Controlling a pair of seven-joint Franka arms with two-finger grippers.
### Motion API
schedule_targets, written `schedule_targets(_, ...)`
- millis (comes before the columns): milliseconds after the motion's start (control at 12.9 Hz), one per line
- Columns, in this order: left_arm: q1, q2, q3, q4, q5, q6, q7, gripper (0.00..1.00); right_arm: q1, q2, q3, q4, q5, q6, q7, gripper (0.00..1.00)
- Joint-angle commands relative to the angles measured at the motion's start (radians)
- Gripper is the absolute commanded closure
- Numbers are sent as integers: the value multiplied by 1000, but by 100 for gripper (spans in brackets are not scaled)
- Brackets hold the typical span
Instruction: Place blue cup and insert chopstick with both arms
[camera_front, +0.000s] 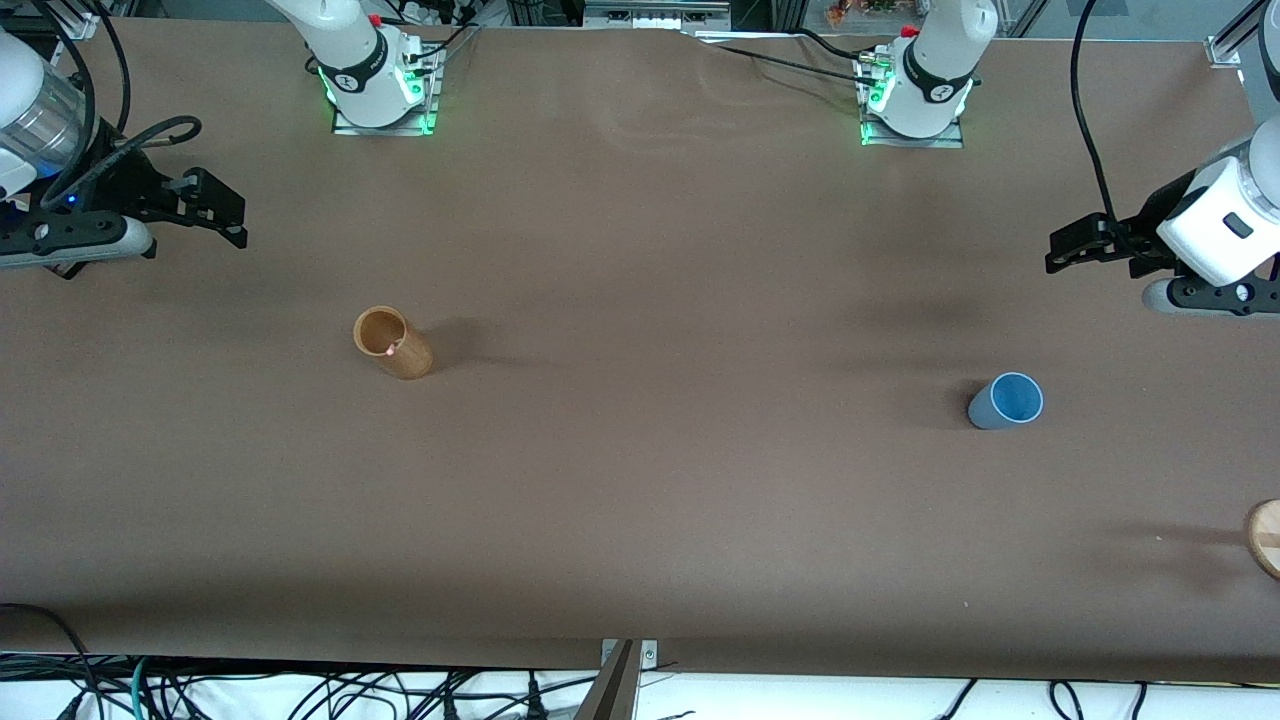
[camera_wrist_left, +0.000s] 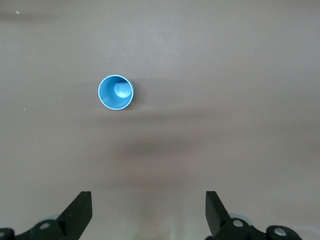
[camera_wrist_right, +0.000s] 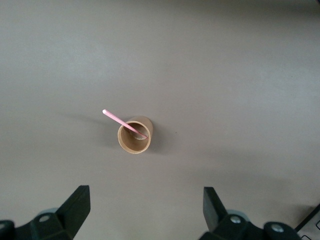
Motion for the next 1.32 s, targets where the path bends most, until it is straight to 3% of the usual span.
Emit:
schedule_targets(0,-6,2,5,5,-26,5,-7,0,-10,0,7,12,4,-17,29,0)
schedule_targets(1244,5,2,5,5,-26,0,2,0,-6,9,10,33,2,-17,20,0)
